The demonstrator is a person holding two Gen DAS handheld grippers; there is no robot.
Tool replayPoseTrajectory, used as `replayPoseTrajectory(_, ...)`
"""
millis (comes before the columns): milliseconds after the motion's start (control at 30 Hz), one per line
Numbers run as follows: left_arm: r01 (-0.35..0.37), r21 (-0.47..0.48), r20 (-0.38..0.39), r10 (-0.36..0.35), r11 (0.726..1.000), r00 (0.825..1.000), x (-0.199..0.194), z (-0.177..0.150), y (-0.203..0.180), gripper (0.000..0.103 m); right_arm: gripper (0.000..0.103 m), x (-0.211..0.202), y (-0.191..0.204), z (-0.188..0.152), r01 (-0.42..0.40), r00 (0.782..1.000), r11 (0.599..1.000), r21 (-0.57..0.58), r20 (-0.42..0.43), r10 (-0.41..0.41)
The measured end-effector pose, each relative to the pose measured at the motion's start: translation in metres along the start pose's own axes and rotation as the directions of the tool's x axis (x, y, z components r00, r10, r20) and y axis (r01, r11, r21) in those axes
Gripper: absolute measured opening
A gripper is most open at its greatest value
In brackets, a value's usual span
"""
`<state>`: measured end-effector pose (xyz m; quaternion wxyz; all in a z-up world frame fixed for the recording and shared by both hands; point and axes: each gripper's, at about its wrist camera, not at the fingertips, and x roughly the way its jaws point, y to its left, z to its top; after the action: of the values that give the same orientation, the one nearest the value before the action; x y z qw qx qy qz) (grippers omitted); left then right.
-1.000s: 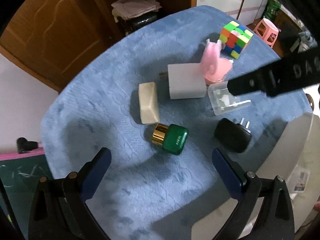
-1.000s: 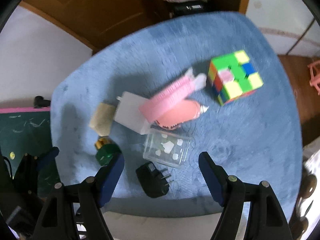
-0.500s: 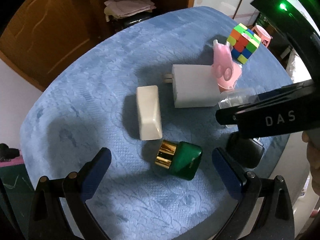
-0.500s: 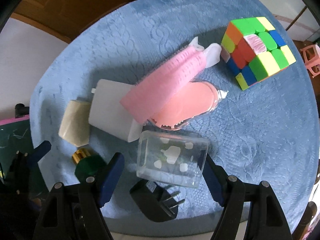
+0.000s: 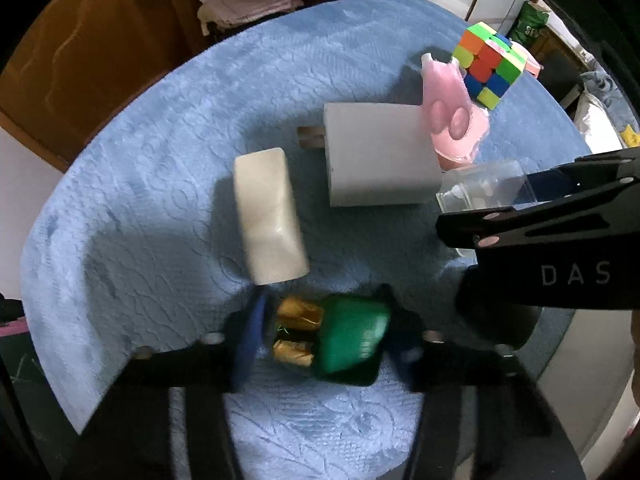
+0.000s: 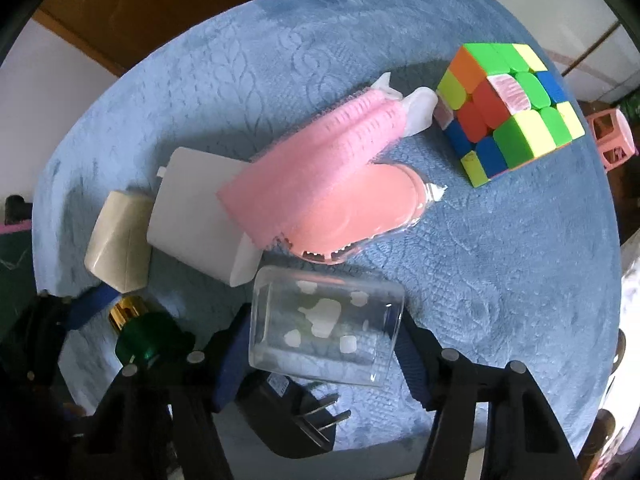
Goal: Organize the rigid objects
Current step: 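Grasp the green-and-gold bottle with the left tool while the right tool grasps the clear case, then carry the bottle and clear case into the white tray and open both tools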
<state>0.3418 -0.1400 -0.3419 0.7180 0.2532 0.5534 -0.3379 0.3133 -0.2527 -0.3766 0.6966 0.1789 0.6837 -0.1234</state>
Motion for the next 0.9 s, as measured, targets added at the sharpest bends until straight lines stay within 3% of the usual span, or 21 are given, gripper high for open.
replayPoseTrajectory(300, -0.069, -0.045, 0.005, 0.070, 0.997, 0.998, -0.020, -0.010, -0.008, 0.046, 0.065, -0.030, 0.001, -0.023, -0.055, 0.996, 0.998, -0.011, 0.071, 0.056)
replayPoseTrajectory(633, -0.085, -0.123, 0.078, 0.095, 0.989, 0.992, -0.119, -0.037, -0.015, 0.046, 0.065, -0.117, -0.021, -0.061, -0.102, 0.974, 0.995, -0.020, 0.203, 0.104)
replayPoseTrajectory(900, -0.074, -0.213, 0.168, 0.111, 0.974, 0.980, -0.203, -0.063, -0.034, 0.046, 0.065, -0.182, -0.042, -0.098, -0.053, 0.939, 0.993, -0.109, 0.332, 0.087)
